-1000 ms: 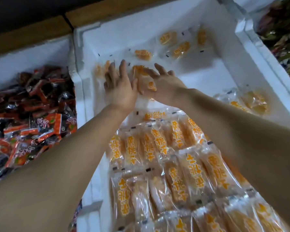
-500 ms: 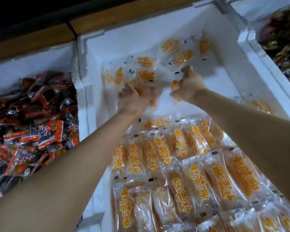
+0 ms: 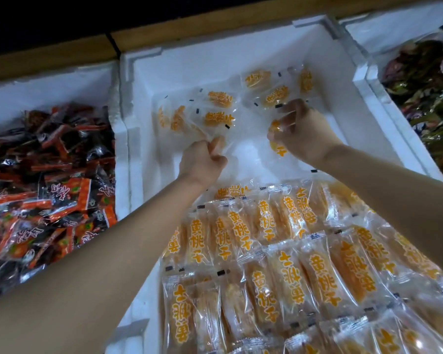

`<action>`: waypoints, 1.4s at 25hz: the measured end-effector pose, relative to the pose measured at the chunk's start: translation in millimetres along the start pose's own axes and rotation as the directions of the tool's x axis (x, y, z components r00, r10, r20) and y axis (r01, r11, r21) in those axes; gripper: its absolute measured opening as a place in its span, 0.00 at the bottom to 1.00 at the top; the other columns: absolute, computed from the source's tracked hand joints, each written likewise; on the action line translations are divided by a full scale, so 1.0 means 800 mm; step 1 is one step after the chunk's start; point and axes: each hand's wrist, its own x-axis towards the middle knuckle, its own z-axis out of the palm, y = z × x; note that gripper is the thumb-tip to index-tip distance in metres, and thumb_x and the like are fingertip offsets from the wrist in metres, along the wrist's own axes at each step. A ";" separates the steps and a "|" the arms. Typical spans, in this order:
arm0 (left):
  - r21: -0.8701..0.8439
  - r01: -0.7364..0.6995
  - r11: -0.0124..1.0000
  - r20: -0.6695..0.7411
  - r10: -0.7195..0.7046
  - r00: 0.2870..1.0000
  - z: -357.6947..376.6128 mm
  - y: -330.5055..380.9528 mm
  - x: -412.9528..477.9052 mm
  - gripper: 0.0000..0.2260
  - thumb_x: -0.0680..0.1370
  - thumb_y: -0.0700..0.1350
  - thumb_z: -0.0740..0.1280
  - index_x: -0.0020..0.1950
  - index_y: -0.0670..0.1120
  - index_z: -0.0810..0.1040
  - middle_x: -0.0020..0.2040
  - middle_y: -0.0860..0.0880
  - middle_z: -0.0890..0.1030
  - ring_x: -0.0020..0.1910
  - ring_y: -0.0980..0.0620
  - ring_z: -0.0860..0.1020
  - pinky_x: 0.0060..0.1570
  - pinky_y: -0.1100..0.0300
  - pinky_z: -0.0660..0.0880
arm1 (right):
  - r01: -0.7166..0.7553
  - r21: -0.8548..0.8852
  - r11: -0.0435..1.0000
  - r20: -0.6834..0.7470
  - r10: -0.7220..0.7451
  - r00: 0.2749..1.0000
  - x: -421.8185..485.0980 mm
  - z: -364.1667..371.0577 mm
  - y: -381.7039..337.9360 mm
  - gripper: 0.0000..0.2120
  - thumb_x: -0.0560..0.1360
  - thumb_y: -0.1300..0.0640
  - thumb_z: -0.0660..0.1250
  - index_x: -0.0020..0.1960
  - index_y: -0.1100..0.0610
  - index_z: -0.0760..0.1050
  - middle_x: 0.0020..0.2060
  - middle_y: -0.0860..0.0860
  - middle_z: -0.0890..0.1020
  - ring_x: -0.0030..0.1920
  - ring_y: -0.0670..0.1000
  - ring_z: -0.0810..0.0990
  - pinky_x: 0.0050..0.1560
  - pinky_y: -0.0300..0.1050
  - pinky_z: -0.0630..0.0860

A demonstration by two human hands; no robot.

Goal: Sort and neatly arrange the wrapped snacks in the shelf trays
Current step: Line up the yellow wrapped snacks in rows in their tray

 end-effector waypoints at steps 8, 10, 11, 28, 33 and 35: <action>-0.782 0.090 0.617 0.205 0.119 0.971 -0.046 0.035 -0.066 0.07 0.82 0.47 0.59 0.54 0.46 0.73 0.47 0.47 0.81 0.42 0.50 0.81 0.43 0.57 0.81 | -0.116 0.673 0.731 0.175 -0.004 0.985 -0.032 0.001 -0.043 0.16 0.69 0.64 0.73 0.53 0.62 0.71 0.39 0.53 0.76 0.34 0.47 0.79 0.38 0.41 0.81; -0.805 0.111 0.582 0.254 0.170 0.952 -0.053 0.031 -0.075 0.10 0.79 0.45 0.63 0.59 0.43 0.72 0.51 0.45 0.82 0.43 0.49 0.83 0.43 0.57 0.81 | -0.040 0.681 0.732 0.143 -0.079 0.987 -0.035 0.011 -0.057 0.11 0.70 0.66 0.72 0.49 0.62 0.72 0.37 0.53 0.76 0.32 0.44 0.78 0.35 0.38 0.80; -0.790 0.086 0.607 0.248 0.189 0.950 -0.058 0.025 -0.079 0.12 0.78 0.43 0.66 0.60 0.42 0.72 0.51 0.45 0.82 0.43 0.49 0.83 0.43 0.58 0.81 | 0.026 0.658 0.752 0.111 -0.132 0.985 -0.034 0.015 -0.061 0.08 0.71 0.66 0.71 0.47 0.61 0.73 0.36 0.52 0.76 0.31 0.41 0.76 0.34 0.34 0.78; -0.766 0.037 0.642 0.074 0.031 0.997 -0.087 -0.042 -0.109 0.15 0.75 0.37 0.69 0.56 0.46 0.68 0.48 0.49 0.79 0.39 0.53 0.82 0.40 0.56 0.82 | 0.377 -0.393 0.839 0.367 -0.234 0.900 0.000 0.075 -0.038 0.14 0.74 0.49 0.68 0.55 0.55 0.76 0.55 0.54 0.76 0.56 0.57 0.75 0.54 0.46 0.70; -0.751 -0.016 0.660 -0.032 -0.013 0.999 -0.103 -0.058 -0.132 0.16 0.75 0.38 0.69 0.59 0.45 0.68 0.47 0.48 0.80 0.39 0.54 0.83 0.38 0.58 0.81 | 0.300 -0.098 0.949 -0.029 -0.304 0.952 -0.032 0.039 -0.061 0.14 0.75 0.47 0.66 0.51 0.58 0.73 0.40 0.45 0.79 0.39 0.44 0.79 0.43 0.42 0.70; -0.746 -0.013 0.666 -0.052 -0.038 0.998 -0.112 -0.067 -0.145 0.17 0.74 0.38 0.69 0.60 0.45 0.69 0.47 0.48 0.80 0.40 0.53 0.83 0.38 0.60 0.81 | 0.234 0.156 0.960 0.047 -0.243 0.969 -0.067 0.028 -0.076 0.08 0.74 0.51 0.68 0.46 0.54 0.72 0.37 0.42 0.76 0.32 0.40 0.76 0.40 0.35 0.70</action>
